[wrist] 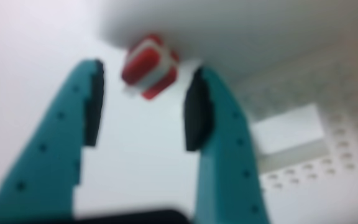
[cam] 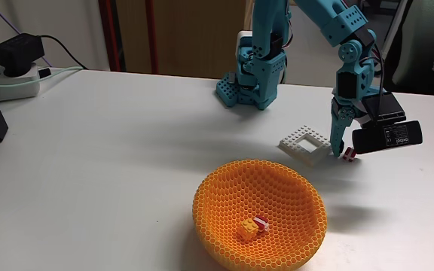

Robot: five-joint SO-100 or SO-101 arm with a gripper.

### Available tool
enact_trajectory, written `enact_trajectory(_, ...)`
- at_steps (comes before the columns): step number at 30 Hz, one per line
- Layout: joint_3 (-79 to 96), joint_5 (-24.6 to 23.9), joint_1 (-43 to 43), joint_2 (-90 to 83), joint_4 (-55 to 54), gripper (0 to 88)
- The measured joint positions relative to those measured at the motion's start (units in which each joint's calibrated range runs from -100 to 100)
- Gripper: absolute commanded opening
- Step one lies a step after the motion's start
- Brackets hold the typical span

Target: Pick only small cubed objects and place them into the bowl

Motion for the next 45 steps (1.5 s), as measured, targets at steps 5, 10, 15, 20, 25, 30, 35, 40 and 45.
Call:
enact_trajectory(5, -0.49, 0.34, 1.16, 1.08, -0.67, 7.7)
enact_trajectory(10, -0.89, 0.83, 1.64, 1.08, -0.22, 0.7)
enact_trajectory(15, -6.70, 1.17, 1.64, 1.08, 7.88, 0.4)
enact_trajectory(20, -20.69, 4.05, 4.64, 1.08, 25.73, 0.4)
enact_trajectory(25, -32.61, 12.50, 14.89, 1.08, 35.61, 0.4)
enact_trajectory(30, -36.85, 24.52, 29.21, 1.18, 35.94, 0.4)
enact_trajectory(35, -37.24, 34.63, 42.84, 1.18, 34.61, 0.7)
enact_trajectory(40, -37.24, 43.32, 53.19, 1.18, 31.50, 9.9)
enact_trajectory(45, -36.06, 49.67, 57.16, 1.18, 26.96, 22.3)
